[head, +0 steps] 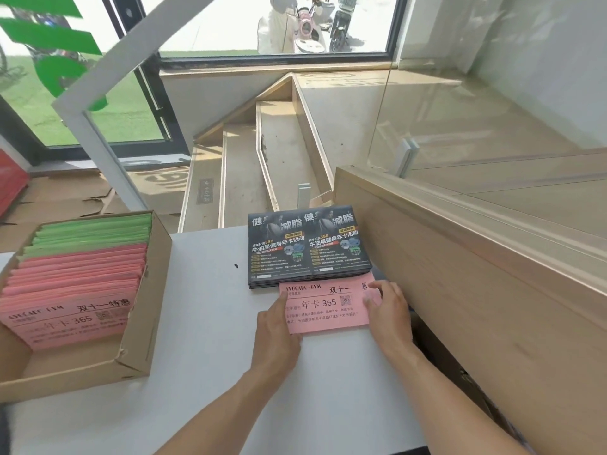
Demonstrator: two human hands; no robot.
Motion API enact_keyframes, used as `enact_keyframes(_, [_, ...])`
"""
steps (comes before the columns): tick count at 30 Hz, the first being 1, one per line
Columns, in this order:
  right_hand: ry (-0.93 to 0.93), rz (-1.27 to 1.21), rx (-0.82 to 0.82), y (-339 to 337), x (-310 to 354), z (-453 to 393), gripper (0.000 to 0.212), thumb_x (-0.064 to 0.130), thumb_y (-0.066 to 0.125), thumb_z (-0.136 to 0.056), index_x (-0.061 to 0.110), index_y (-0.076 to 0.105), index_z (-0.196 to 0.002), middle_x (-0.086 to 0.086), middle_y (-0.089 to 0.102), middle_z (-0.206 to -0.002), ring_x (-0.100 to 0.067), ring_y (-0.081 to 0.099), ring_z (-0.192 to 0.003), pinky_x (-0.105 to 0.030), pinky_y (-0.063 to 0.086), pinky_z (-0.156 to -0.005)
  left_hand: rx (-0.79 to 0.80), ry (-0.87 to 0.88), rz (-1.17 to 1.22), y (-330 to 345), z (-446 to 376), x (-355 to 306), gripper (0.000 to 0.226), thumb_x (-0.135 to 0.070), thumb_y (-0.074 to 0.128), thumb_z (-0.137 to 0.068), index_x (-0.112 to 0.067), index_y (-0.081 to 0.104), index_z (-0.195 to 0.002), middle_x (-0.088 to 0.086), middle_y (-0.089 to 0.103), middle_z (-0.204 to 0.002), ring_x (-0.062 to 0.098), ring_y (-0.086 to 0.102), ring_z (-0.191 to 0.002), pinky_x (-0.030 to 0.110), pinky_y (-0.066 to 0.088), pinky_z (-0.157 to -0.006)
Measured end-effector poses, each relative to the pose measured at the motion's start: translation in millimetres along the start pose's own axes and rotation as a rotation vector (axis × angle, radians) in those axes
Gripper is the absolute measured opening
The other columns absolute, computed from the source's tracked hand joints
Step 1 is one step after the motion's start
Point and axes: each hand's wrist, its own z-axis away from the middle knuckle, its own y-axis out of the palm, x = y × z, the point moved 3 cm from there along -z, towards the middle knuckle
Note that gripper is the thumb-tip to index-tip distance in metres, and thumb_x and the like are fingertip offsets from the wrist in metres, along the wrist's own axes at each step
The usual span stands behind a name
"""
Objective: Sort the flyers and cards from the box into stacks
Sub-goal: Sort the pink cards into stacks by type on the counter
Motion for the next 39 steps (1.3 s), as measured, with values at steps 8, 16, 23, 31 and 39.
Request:
enact_keyframes(8, [0.001,0.019,0.005,2.0,-4.7,-2.2,0.037,0.011,0.066,-0.096,0.014,0.060,-0.133,-0.002,0.058,-0.128,-0.008,0.048,-0.102,-0.005,0.036,-0.073,-0.009,-0.063,0.026,1.6,-4.7,3.3,0.085,-0.009,0.052,-0.077,-0.039,0.031,-0.154,-0.004,0.059,-0.117,0.019,0.051,-0.111,0.033,0.054,-0.089])
enact_keyframes(16, [-0.057,0.096,0.013,8.5,-7.0,1.1,0.030,0.013,0.059,-0.100,0.013,0.062,-0.130,-0.005,0.062,-0.125,-0.018,0.049,-0.112,-0.024,0.039,-0.091,0.038,-0.048,-0.079,-8.5,10.2,-11.3,0.064,-0.013,0.048,-0.096,-0.029,0.028,-0.154,-0.002,0.051,-0.120,0.013,0.046,-0.102,0.017,0.043,-0.082])
enact_keyframes(23, [-0.139,0.206,-0.017,11.7,-1.7,6.8,0.031,0.020,0.051,-0.103,0.014,0.063,-0.132,-0.003,0.055,-0.134,-0.016,0.044,-0.117,-0.033,0.042,-0.103,0.069,-0.015,-0.136,-13.0,0.2,-13.3,0.088,-0.013,0.055,-0.084,-0.028,0.012,-0.160,-0.004,0.058,-0.123,0.021,0.040,-0.108,0.034,0.046,-0.088])
enact_keyframes(31, [-0.353,0.407,0.069,34.4,21.9,26.6,0.022,0.027,0.057,-0.099,0.025,0.067,-0.119,0.006,0.060,-0.117,-0.016,0.051,-0.110,-0.034,0.045,-0.094,0.040,-0.061,0.057,-21.8,12.8,-1.2,0.093,-0.014,0.074,-0.083,-0.029,0.020,-0.158,-0.009,0.042,-0.147,0.010,0.042,-0.131,0.024,0.040,-0.102])
enact_keyframes(39, [-0.486,0.200,0.110,67.6,102.7,51.3,0.030,0.017,0.068,-0.092,0.024,0.068,-0.121,0.005,0.065,-0.118,-0.019,0.053,-0.114,-0.036,0.044,-0.098,-0.325,0.311,0.234,-96.5,42.8,-3.4,0.066,-0.009,0.071,-0.089,-0.028,0.044,-0.146,-0.017,0.054,-0.135,0.005,0.056,-0.122,0.024,0.049,-0.101])
